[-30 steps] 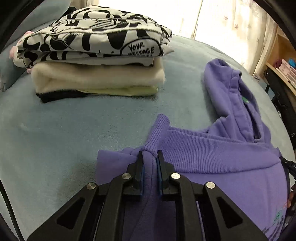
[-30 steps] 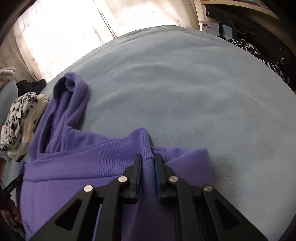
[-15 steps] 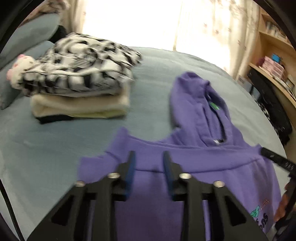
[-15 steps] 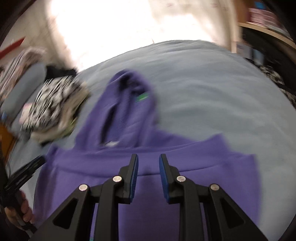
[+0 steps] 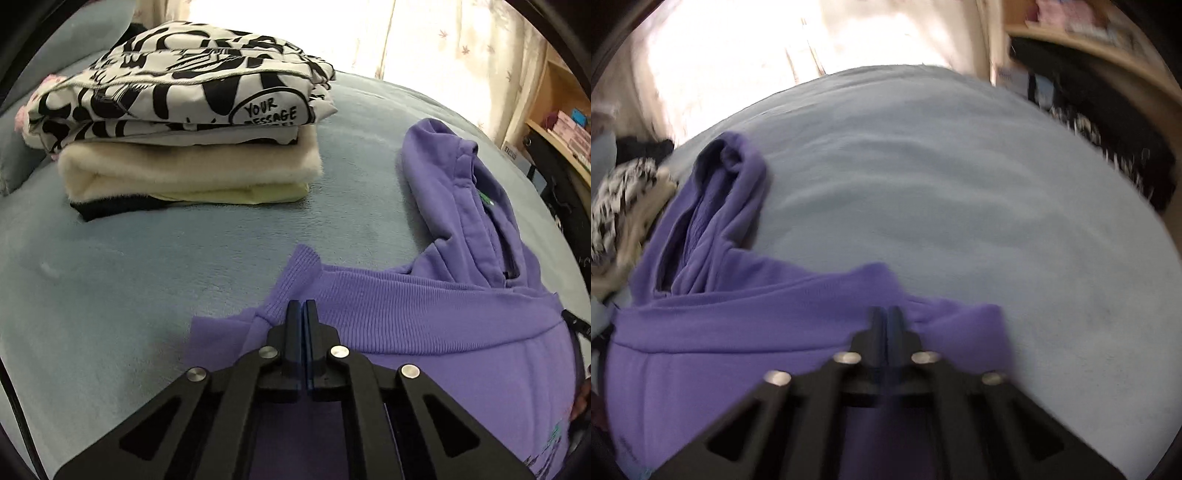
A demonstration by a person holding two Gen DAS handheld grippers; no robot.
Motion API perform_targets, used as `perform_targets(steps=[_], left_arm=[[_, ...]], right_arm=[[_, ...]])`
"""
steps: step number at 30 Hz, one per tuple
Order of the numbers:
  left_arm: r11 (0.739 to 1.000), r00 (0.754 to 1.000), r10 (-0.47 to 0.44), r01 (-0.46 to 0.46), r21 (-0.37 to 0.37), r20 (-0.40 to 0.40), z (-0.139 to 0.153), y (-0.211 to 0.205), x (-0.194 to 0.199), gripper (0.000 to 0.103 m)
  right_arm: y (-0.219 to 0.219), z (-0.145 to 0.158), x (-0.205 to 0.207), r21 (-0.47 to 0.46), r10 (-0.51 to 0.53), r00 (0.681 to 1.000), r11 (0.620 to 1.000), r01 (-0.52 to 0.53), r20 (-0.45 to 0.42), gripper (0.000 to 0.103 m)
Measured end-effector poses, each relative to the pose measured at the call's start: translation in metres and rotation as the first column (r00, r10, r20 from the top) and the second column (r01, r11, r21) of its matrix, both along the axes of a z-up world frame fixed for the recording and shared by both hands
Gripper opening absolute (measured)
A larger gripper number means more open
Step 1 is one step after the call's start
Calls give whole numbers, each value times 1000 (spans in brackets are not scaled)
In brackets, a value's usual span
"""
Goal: Fold large clothes
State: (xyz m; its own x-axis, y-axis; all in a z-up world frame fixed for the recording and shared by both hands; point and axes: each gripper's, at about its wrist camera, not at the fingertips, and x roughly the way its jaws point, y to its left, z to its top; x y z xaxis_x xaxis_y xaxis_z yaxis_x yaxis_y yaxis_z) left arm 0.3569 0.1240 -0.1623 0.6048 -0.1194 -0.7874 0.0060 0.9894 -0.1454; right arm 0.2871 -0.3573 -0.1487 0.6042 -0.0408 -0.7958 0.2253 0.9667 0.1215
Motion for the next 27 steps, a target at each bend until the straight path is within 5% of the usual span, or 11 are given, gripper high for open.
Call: perform_targets(steps=[5, 11, 17, 21, 27], left_arm=[[999, 1000, -4, 4, 40, 9, 9, -9, -4, 2], [998, 998, -52, 52, 35, 16, 46, -24, -58, 19], [995, 995, -97, 96, -18, -31, 46, -45, -128, 26], [999, 995, -37, 37, 5, -88, 21, -33, -163, 26], [1000, 997, 21, -22, -5, -71, 16, 8, -195, 26]], right_arm=[[20, 16, -10, -87, -1, 1000, 996, 1, 0, 3], [58, 43, -49, 82, 95, 995, 992, -97, 34, 5], [125, 32, -98, 157, 241, 971, 959, -237, -1, 22], [126, 11, -130, 98, 230, 972, 969, -225, -43, 22], [78, 9, -174, -28, 141, 986, 989, -144, -90, 22]])
